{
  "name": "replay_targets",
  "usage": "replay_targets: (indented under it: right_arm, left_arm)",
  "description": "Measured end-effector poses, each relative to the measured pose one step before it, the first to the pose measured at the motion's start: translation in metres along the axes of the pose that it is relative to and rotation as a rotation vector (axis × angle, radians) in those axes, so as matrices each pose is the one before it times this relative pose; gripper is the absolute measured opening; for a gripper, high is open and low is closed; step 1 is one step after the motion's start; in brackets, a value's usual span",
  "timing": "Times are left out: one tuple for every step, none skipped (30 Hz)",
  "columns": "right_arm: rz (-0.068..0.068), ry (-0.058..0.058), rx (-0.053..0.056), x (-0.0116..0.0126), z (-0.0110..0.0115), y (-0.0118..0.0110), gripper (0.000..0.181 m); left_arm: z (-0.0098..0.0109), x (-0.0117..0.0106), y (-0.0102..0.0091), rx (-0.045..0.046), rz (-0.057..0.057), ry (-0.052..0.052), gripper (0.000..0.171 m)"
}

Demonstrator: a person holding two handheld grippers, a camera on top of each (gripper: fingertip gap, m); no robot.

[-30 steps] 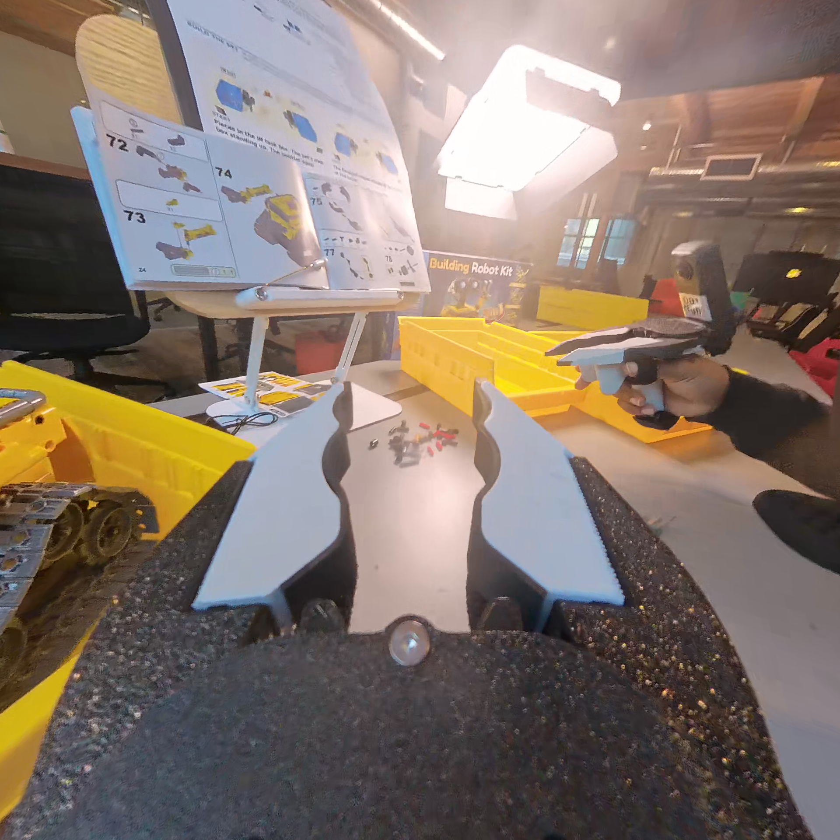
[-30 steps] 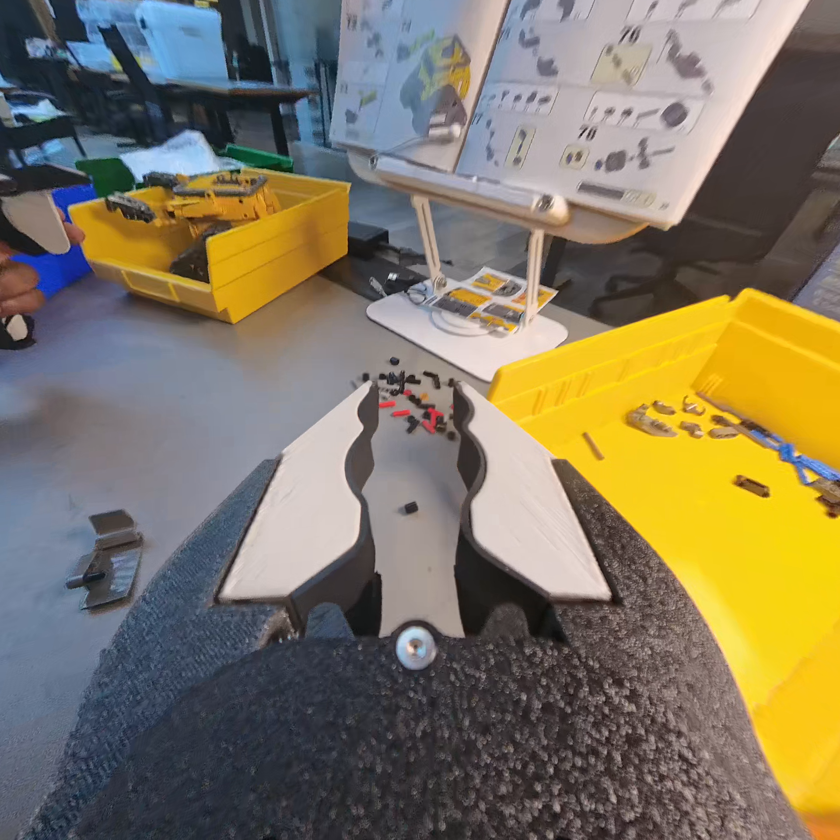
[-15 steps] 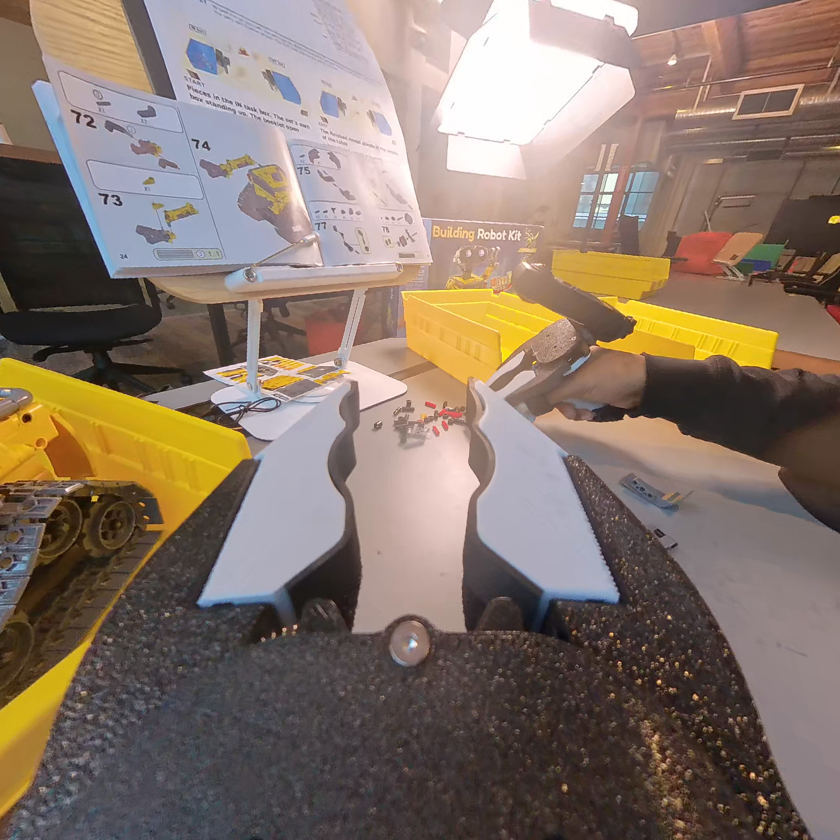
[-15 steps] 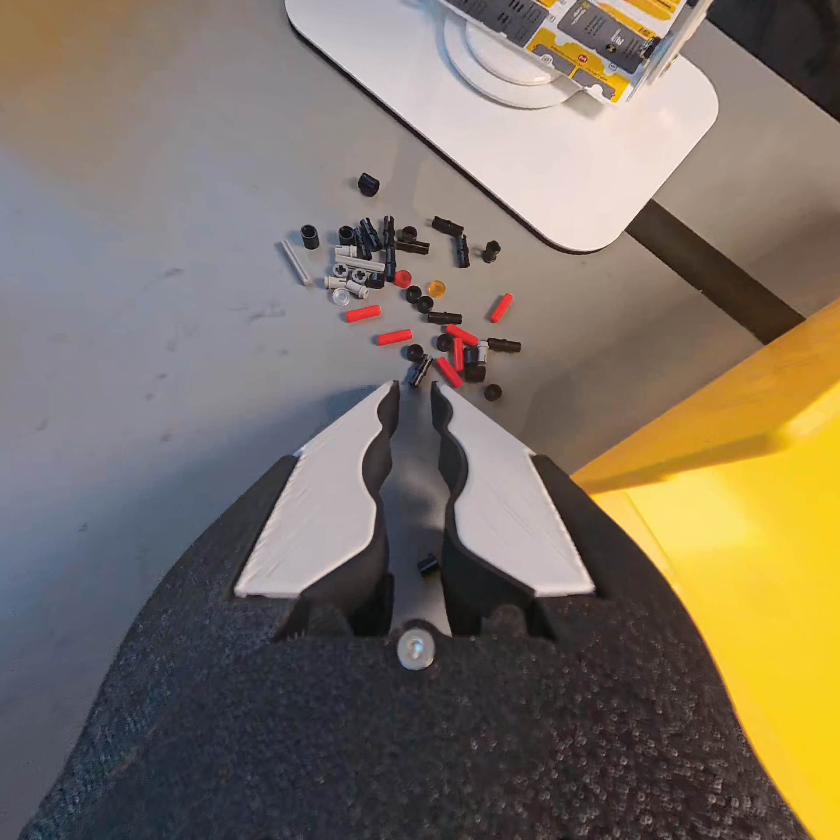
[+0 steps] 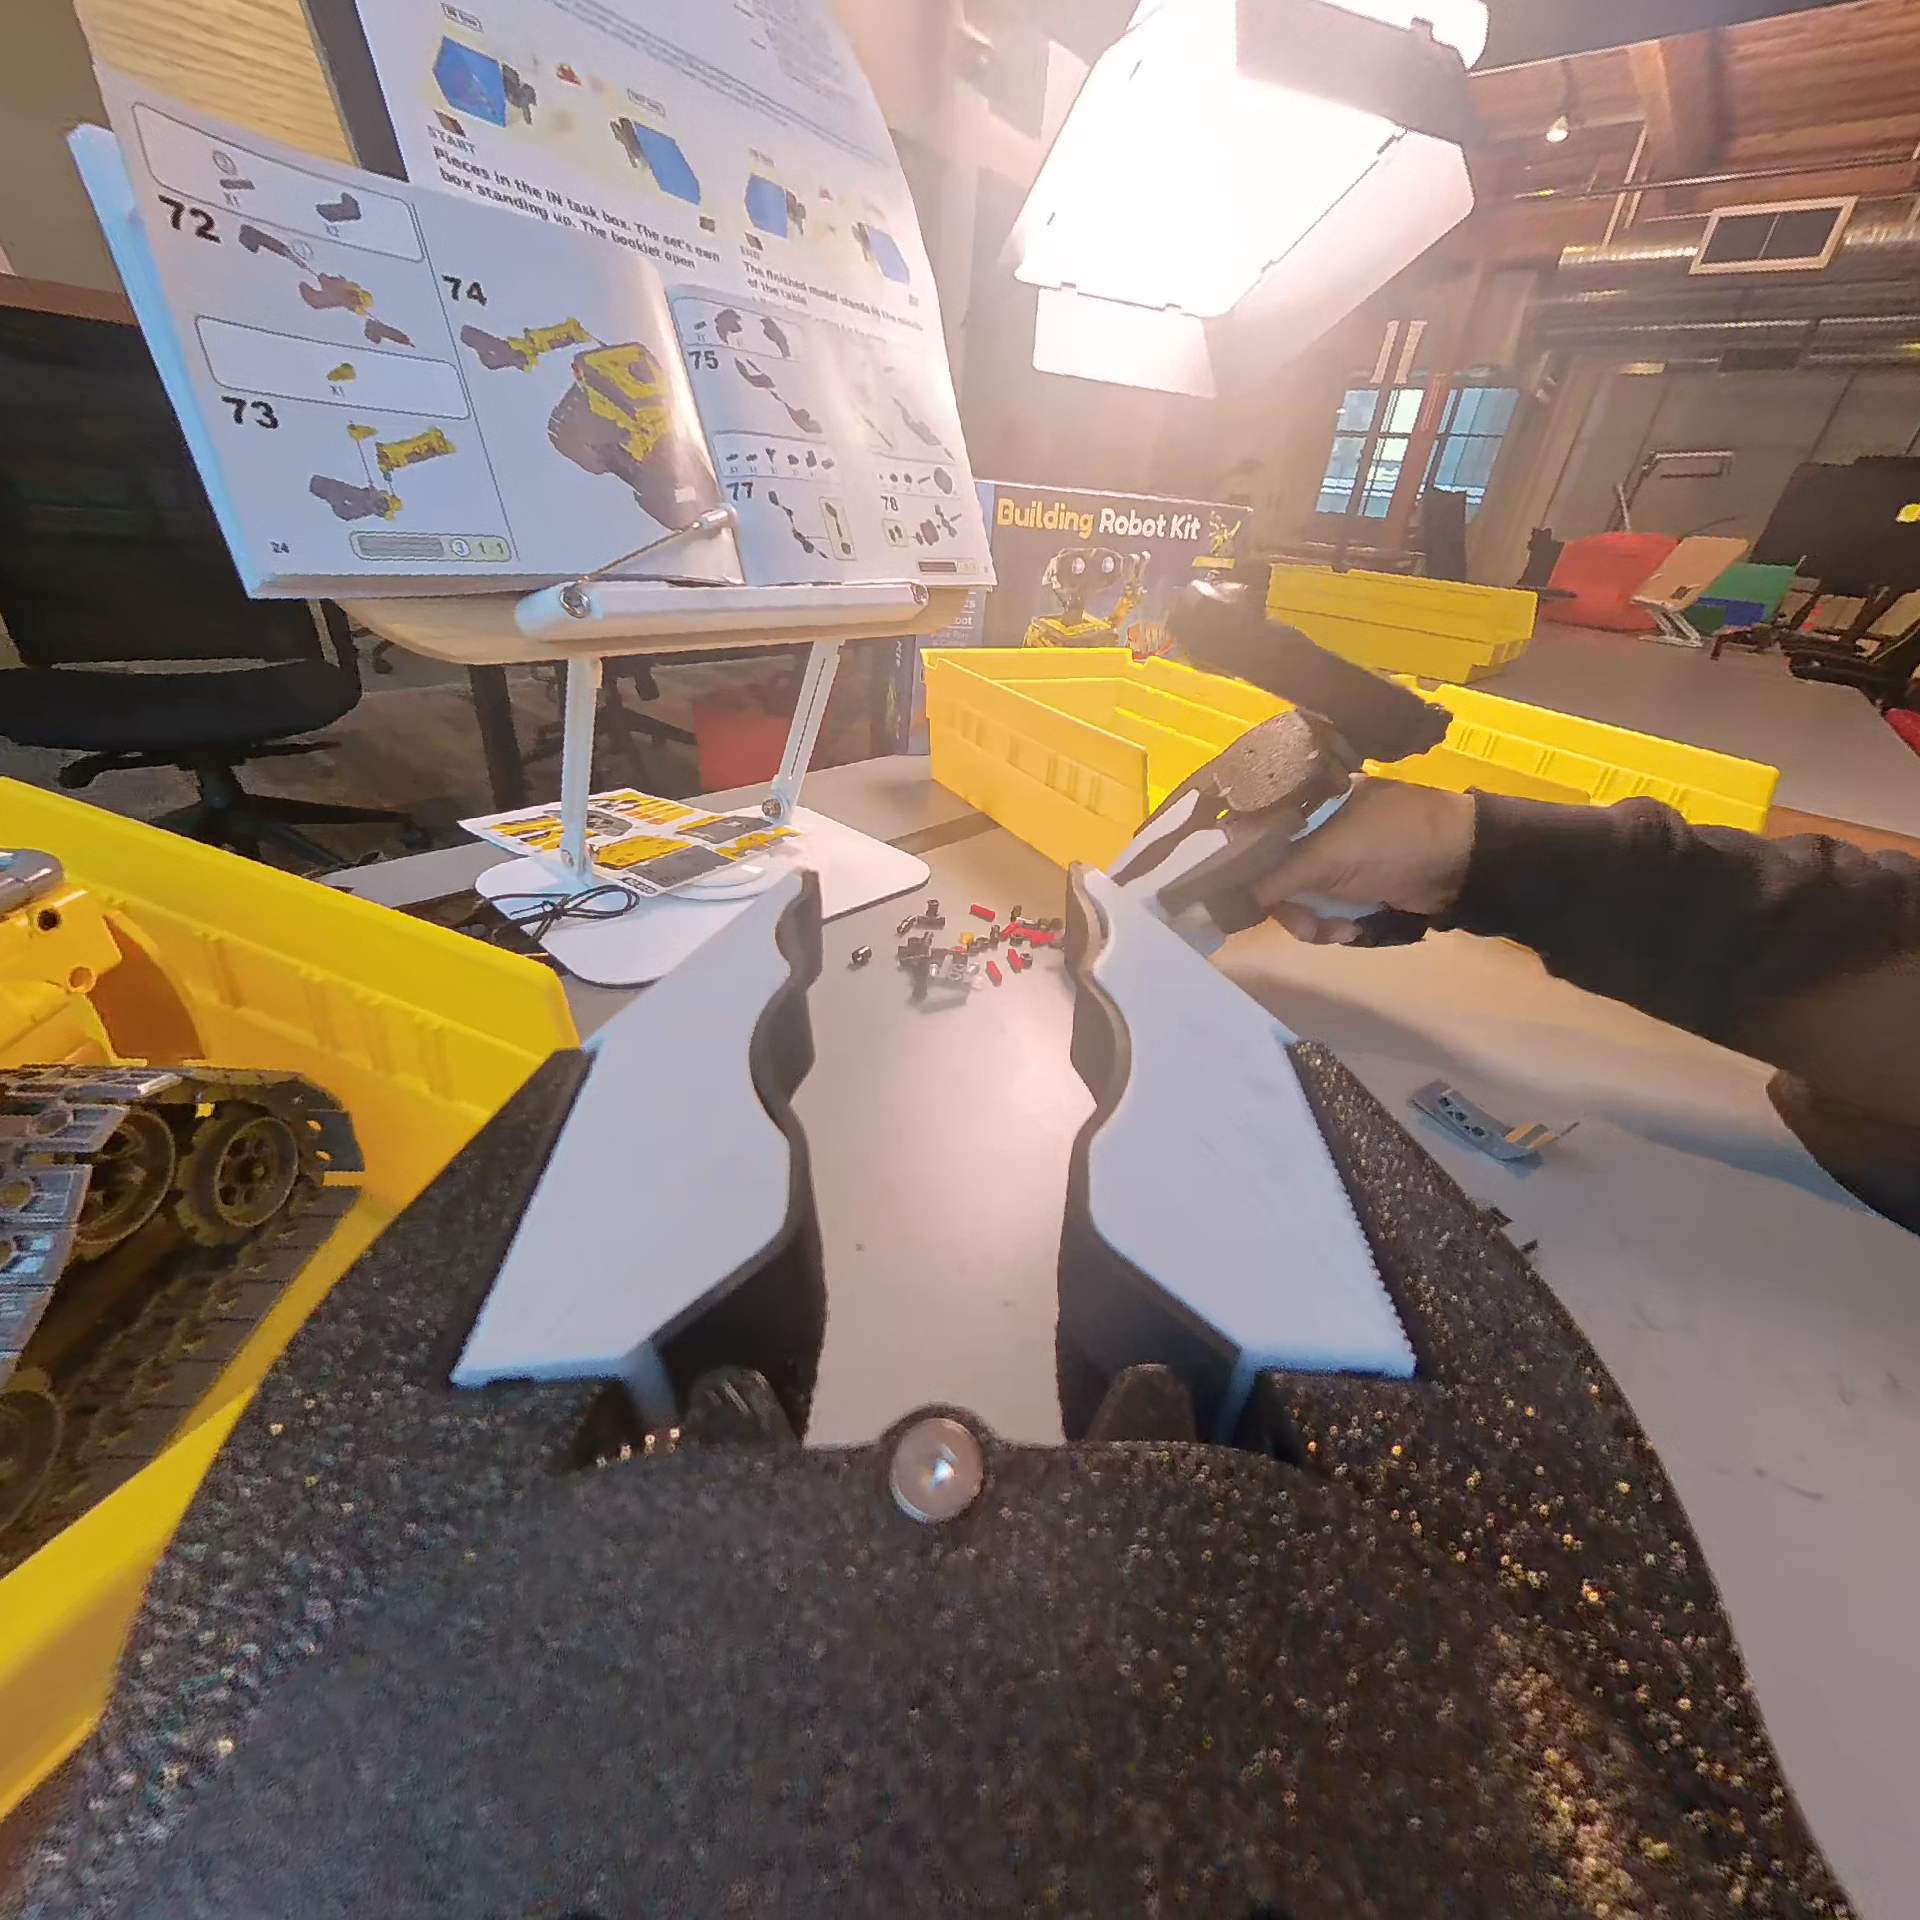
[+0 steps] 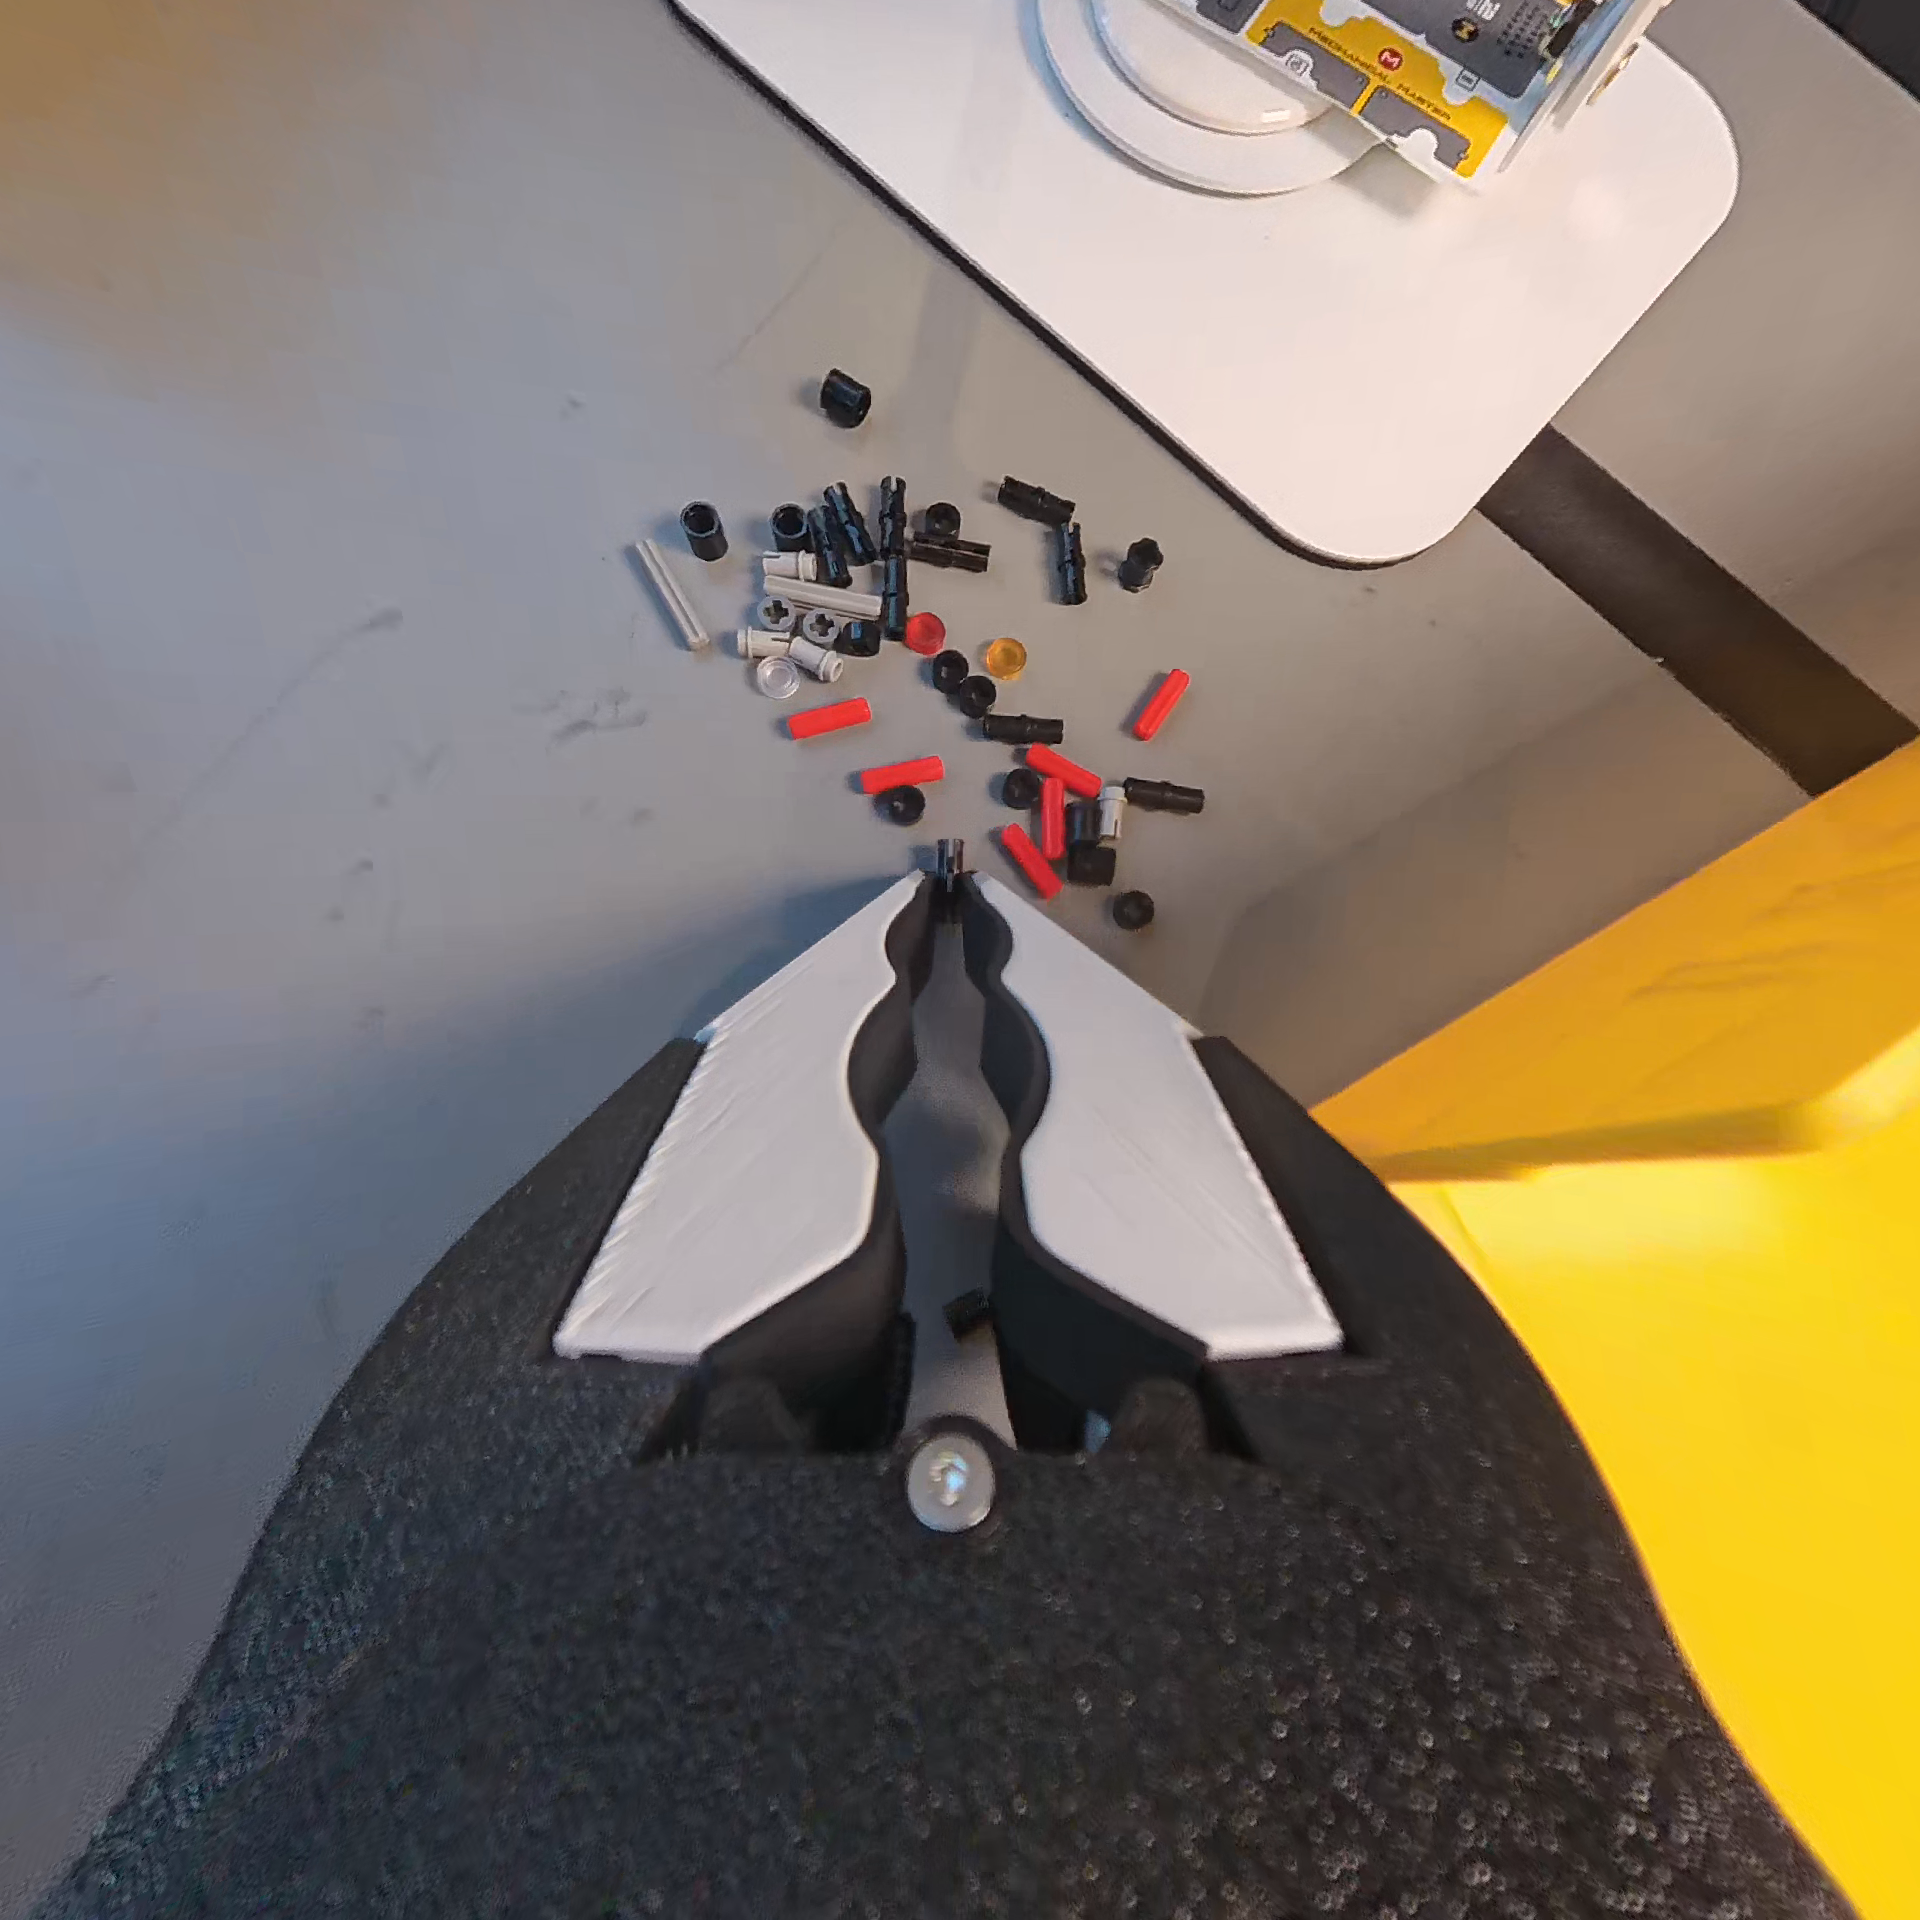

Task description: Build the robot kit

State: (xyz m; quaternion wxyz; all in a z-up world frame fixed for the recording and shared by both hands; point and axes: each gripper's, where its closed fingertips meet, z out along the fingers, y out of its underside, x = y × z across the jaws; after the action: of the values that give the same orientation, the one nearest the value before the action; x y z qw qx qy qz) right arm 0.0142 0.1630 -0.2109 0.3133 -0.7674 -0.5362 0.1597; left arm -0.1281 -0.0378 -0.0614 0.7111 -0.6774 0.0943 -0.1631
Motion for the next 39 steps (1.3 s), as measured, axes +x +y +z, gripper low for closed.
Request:
replay_targets:
  right_arm:
    - [-0.0100,-0.0199,0.0188,-0.00462,-0.00622,-0.00016,0.004]
    - [-0.0167,-0.0417,0.0372,-0.00924,-0.00900,-0.00266,0.004]
    - [-0.0223,-0.0573,0.0450,-0.01368,-0.01118,-0.00406,0.004]
    - [-0.0225,-0.0582,0.0404,-0.01589,-0.01194,-0.00364,0.004]
    - [-0.0217,-0.0439,0.0321,-0.01507,-0.01135,-0.00256,0.004]
    - [-0.0228,-0.0361,0.0150,-0.01460,-0.01034,0.00000,0.004]
    - [-0.0294,-0.0374,0.0024,-0.01504,-0.00888,0.00222,0.004]
    - [-0.0366,-0.0309,0.0022,-0.01443,-0.00761,0.00276,0.004]
    - [-0.0374,-0.0264,-0.0013,-0.01379,-0.00638,0.00342,0.004]
    - [-0.0359,-0.0337,-0.0074,-0.01488,-0.00513,0.00441,0.004]
    - [-0.0348,-0.0368,-0.0031,-0.01528,-0.00408,0.00380,0.004]
    - [-0.0363,-0.0412,-0.0023,-0.01581,-0.00311,0.00355,0.004]
    - [-0.0370,-0.0415,-0.0066,-0.01562,-0.00188,0.00392,0.004]
    - [-0.0355,-0.0389,-0.0089,-0.01478,-0.00067,0.00390,0.004]
    - [-0.0299,-0.0366,-0.0105,-0.01358,0.00070,0.00368,0.004]
    - [-0.0213,-0.0300,-0.0098,-0.01142,0.00200,0.00339,0.004]
    - [-0.0123,-0.0193,-0.0122,-0.00799,0.00307,0.00342,0.004]
    - [-0.0128,-0.0096,-0.0158,-0.00503,0.00367,0.00372,0.004]
    - [-0.0155,-0.0009,-0.0171,-0.00225,0.00371,0.00403,0.004]
    - [-0.0113,0.0021,-0.0190,-0.00045,0.00346,0.00384,0.004]
    - [-0.0054,-0.0019,-0.0143,-0.00036,0.00288,0.00268,0.004]
    - [-0.0048,-0.0073,-0.0054,-0.00137,0.00199,0.00081,0.004]
    - [-0.0071,-0.0080,-0.0013,-0.00194,0.00122,0.00000,0.004]
    - [-0.0083,-0.0046,-0.0032,-0.00158,0.00079,0.00027,0.004]
    - [-0.0075,-0.0023,-0.0063,-0.00110,0.00096,0.00102,0.004]
    - [-0.0057,-0.0024,-0.0037,-0.00116,0.00082,0.00102,0.004]
    - [-0.0023,-0.0056,-0.0010,-0.00149,0.00084,0.00070,0.004]
    - [-0.0015,-0.0073,-0.0027,-0.00183,0.00065,0.00102,0.004]
    - [-0.0039,-0.0023,-0.0061,-0.00113,0.00070,0.00161,0.004]
    - [-0.0049,0.0002,-0.0086,-0.00067,0.00060,0.00187,0.004]
    - [-0.0048,-0.0018,-0.0069,-0.00118,0.00064,0.00154,0.004]
    - [-0.0032,-0.0051,-0.0033,-0.00156,0.00047,0.00079,0.004]
    - [-0.0036,-0.0058,-0.0010,-0.00173,0.00030,0.00022,0.004]
    - [-0.0046,-0.0036,0.0000,-0.00131,0.00036,-0.00005,0.004]
    - [-0.0036,-0.0031,0.0007,-0.00092,0.00059,-0.00033,0.004]
    - [-0.0020,-0.0030,0.0026,-0.00071,0.00055,-0.00067,0.004]
    - [-0.0017,-0.0038,0.0030,-0.00076,0.00062,-0.00062,0.004]
    - [-0.0023,-0.0033,0.0029,-0.00069,0.00041,-0.00067,0.004]
    - [-0.0032,-0.0027,0.0042,-0.00057,0.00014,-0.00105,0.004]
  left_arm:
    - [0.00097,0.00121,0.00192,-0.00837,-0.0001,0.0050,0.046]
    - [0.00121,0.00188,0.00225,-0.01135,-0.0018,0.0087,0.046]
    - [0.00165,0.00220,0.00316,-0.01634,-0.0023,0.0103,0.046]
    - [0.00202,0.00258,0.00374,-0.01889,-0.0006,0.0103,0.046]
    - [0.00246,0.00386,0.00408,-0.01992,0.0016,0.0164,0.046]
    - [0.00300,0.00596,0.00500,-0.02534,0.0017,0.0280,0.046]
    - [0.00385,0.00718,0.00596,-0.03226,0.0024,0.0324,0.046]
    - [0.00433,0.00771,0.00639,-0.03396,0.0085,0.0305,0.046]
    - [0.00481,0.00929,0.00663,-0.03537,0.0158,0.0348,0.045]
    - [0.00544,0.01166,0.00743,-0.04252,0.0167,0.0459,0.043]
    - [0.00623,0.01242,0.00784,-0.04849,0.0138,0.0486,0.042]
    - [0.00681,0.01084,0.00753,-0.04738,0.0128,0.0356,0.042]
    - [0.00710,0.00925,0.00717,-0.04660,0.0117,0.0243,0.040]
    - [0.00720,0.00864,0.00715,-0.04768,0.0079,0.0219,0.037]
    - [0.00736,0.00779,0.00640,-0.04428,0.0035,0.0178,0.035]
    - [0.00729,0.00691,0.00574,-0.03946,-0.0010,0.0169,0.033]
    - [0.00719,0.00743,0.00512,-0.03719,-0.0067,0.0245,0.032]
    - [0.00678,0.00635,0.00439,-0.03425,-0.0125,0.0240,0.030]
    - [0.00627,0.00424,0.00375,-0.03082,-0.0170,0.0144,0.027]
    - [0.00563,0.00295,0.00356,-0.03026,-0.0202,0.0116,0.026]
    - [0.00501,0.00263,0.00310,-0.02727,-0.0205,0.0129,0.025]
    - [0.00449,0.00199,0.00196,-0.01879,-0.0171,0.0116,0.023]
    - [0.00382,0.00176,0.00119,-0.01340,-0.0122,0.0094,0.021]
    - [0.00344,0.00073,0.00128,-0.01468,-0.0077,0.0037,0.020]
    - [0.00301,-0.00061,0.00147,-0.01664,-0.0025,-0.0040,0.018]
    - [0.00272,-0.00147,0.00123,-0.01599,0.0028,-0.0095,0.017]
    - [0.00231,-0.00141,0.00086,-0.01436,0.0073,-0.0081,0.014]
    - [0.00199,-0.00040,0.00049,-0.01270,0.0122,-0.0010,0.010]
    - [0.00156,-0.00030,0.00010,-0.01040,0.0151,0.0007,0.006]
    - [0.00087,-0.00150,-0.00035,-0.00762,0.0152,-0.0050,0.005]
    - [0.00034,-0.00317,-0.00057,-0.00528,0.0127,-0.0114,0.005]
    - [-0.00012,-0.00414,-0.00079,-0.00256,0.0109,-0.0135,0.005]
    - [-0.00025,-0.00456,-0.00108,0.00102,0.0130,-0.0146,0.005]
    - [-0.00034,-0.00504,-0.00109,0.00442,0.0177,-0.0176,0.005]
    - [-0.00028,-0.00489,-0.00083,0.00637,0.0195,-0.0184,0.005]
    - [0.00008,-0.00429,-0.00019,0.00491,0.0145,-0.0148,0.006]
    - [0.00025,-0.00334,0.00028,0.00278,0.0091,-0.0087,0.007]
    - [0.00040,-0.00234,0.00066,0.00183,0.0088,-0.0026,0.007]
    - [0.00050,-0.00185,0.00088,-0.00011,0.0119,-0.0002,0.007]
